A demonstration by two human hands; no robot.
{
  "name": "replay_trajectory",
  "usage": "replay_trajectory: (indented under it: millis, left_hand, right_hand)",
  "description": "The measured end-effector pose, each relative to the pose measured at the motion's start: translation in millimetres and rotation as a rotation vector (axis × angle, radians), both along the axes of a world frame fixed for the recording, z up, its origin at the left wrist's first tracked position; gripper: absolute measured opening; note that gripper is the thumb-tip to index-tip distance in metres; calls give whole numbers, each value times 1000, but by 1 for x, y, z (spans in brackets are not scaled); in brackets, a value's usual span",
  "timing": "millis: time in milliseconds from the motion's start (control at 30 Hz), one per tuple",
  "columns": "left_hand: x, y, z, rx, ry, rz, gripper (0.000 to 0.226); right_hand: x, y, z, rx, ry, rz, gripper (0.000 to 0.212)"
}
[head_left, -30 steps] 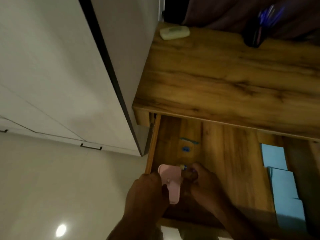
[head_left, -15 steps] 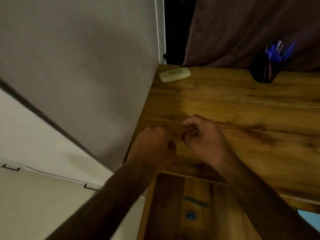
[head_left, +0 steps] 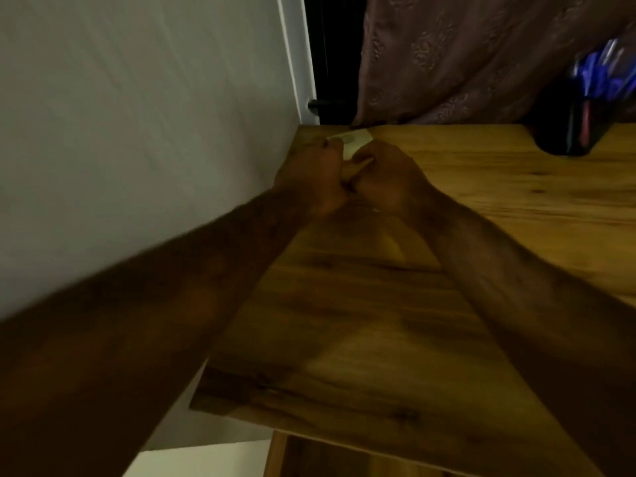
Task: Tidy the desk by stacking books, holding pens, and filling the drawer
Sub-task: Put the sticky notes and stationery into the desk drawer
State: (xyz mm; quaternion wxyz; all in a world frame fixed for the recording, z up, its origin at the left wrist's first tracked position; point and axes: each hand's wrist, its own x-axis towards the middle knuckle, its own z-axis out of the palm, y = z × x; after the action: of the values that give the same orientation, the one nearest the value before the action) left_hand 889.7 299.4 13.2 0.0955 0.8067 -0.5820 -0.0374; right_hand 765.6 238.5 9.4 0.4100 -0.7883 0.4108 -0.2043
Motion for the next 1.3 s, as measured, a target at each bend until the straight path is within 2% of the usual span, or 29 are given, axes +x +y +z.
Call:
replay_trajectory:
  millis: [100, 200, 267, 333, 400, 467, 533, 667, 767, 867, 933, 1067, 1200, 1300]
  left_hand:
    - [28, -27, -7, 50, -72, 23, 71]
    - [45, -40, -14, 89, -112, 50, 69]
    - [52, -44, -16, 145, -94, 77, 67]
    - [55, -44, -17, 157, -58, 91, 63]
    - [55, -40, -19, 119, -22, 84, 60]
    - [50, -32, -21, 94, 5, 61, 53]
    - [41, -25, -22, 54, 72, 77, 45]
    - [19, -11, -25, -78, 256, 181, 24]
    - [5, 3, -27, -113, 372, 210, 20]
    - [-15, 27, -21, -27, 474, 227, 20]
    - [-34, 56, -15, -34, 560, 258, 10]
    - [-81, 140, 0, -162, 618, 245, 26]
    - [-128, 234, 8, -165, 666, 187, 55]
    - [-156, 303, 13, -92, 734, 151, 59]
  right_hand:
    - [16, -16, -11, 83, -38, -13, 53]
    - [29, -28, -21, 126, 7, -3, 64]
    - [36, -36, -22, 259, -27, -5, 73]
    - [41, -40, -22, 436, -83, -9, 73]
    - [43, -39, -24, 360, -60, -7, 71]
    - [44, -35, -26, 248, -20, -20, 65]
    - [45, -32, -28, 230, -19, -44, 54]
    - [48, -18, -30, 347, -95, -156, 21]
    - [42, -5, -31, 317, -88, -197, 23]
    - [19, 15, -30, 327, -125, -267, 4]
    - [-4, 40, -26, 400, -186, -270, 4]
    - [-59, 110, -7, 519, -329, -282, 26]
    - [-122, 203, 6, 492, -315, -290, 33]
    - [-161, 279, 10, 494, -247, -338, 39]
